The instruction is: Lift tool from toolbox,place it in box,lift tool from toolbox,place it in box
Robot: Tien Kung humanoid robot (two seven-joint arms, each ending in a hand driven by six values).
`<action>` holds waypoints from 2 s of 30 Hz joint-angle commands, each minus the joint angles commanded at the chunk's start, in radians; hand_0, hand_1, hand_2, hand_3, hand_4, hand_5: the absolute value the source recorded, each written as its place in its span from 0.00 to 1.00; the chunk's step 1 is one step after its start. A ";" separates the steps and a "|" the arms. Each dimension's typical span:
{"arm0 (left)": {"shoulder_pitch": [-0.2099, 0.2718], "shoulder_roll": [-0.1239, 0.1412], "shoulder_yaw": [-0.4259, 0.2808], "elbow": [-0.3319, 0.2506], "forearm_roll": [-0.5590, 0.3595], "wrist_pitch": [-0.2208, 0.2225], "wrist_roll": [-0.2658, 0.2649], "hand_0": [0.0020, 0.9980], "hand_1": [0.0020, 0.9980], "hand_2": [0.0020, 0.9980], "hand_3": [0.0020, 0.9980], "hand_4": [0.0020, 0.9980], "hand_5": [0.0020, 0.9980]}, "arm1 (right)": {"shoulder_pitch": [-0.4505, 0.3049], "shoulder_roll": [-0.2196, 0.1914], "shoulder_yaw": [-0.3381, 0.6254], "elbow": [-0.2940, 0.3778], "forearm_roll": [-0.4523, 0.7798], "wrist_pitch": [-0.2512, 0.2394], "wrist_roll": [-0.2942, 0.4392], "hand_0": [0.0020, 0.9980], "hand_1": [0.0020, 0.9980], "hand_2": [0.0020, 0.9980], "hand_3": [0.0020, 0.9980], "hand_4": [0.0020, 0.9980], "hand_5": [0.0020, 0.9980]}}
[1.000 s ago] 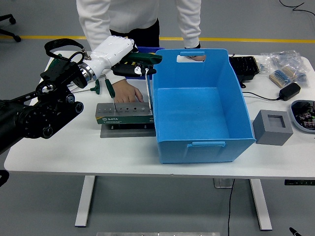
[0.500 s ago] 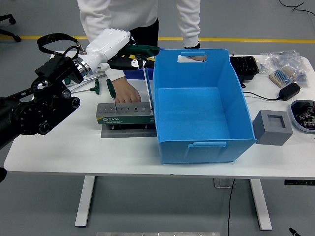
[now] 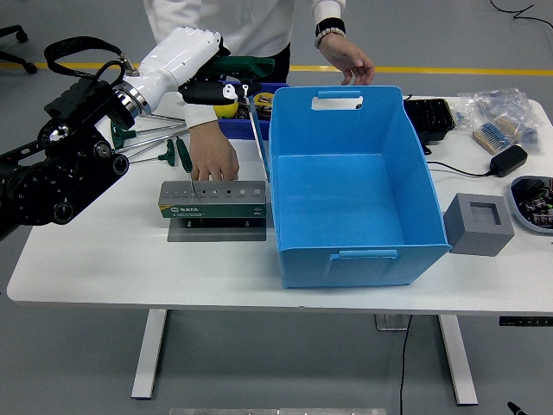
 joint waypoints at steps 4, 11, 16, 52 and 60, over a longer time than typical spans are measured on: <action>-0.004 0.011 -0.006 -0.013 -0.003 -0.004 0.001 0.18 0.04 0.05 0.00 0.74 0.66 | -0.001 0.000 0.002 0.000 -0.003 0.000 -0.001 0.72 0.70 0.76 0.68 0.93 0.81; -0.022 0.040 -0.005 -0.049 -0.007 -0.025 0.004 0.17 0.04 0.05 0.00 0.73 0.65 | -0.002 0.000 0.001 -0.001 0.000 -0.001 0.000 0.72 0.70 0.76 0.68 0.93 0.81; -0.040 0.065 -0.007 -0.069 -0.017 -0.042 0.006 0.18 0.04 0.05 0.00 0.73 0.63 | -0.003 0.001 0.001 -0.001 0.000 -0.001 0.000 0.72 0.70 0.76 0.68 0.93 0.81; -0.116 -0.013 0.349 -0.262 -0.135 -0.060 0.060 0.18 0.05 0.07 0.02 0.70 0.56 | -0.004 0.000 0.006 -0.001 -0.005 -0.001 -0.004 0.72 0.70 0.76 0.68 0.93 0.81; -0.137 -0.045 0.440 -0.218 -0.165 -0.053 0.049 0.22 0.09 0.11 0.08 0.73 0.56 | -0.007 -0.001 0.012 0.000 -0.016 -0.001 -0.006 0.72 0.70 0.76 0.68 0.93 0.81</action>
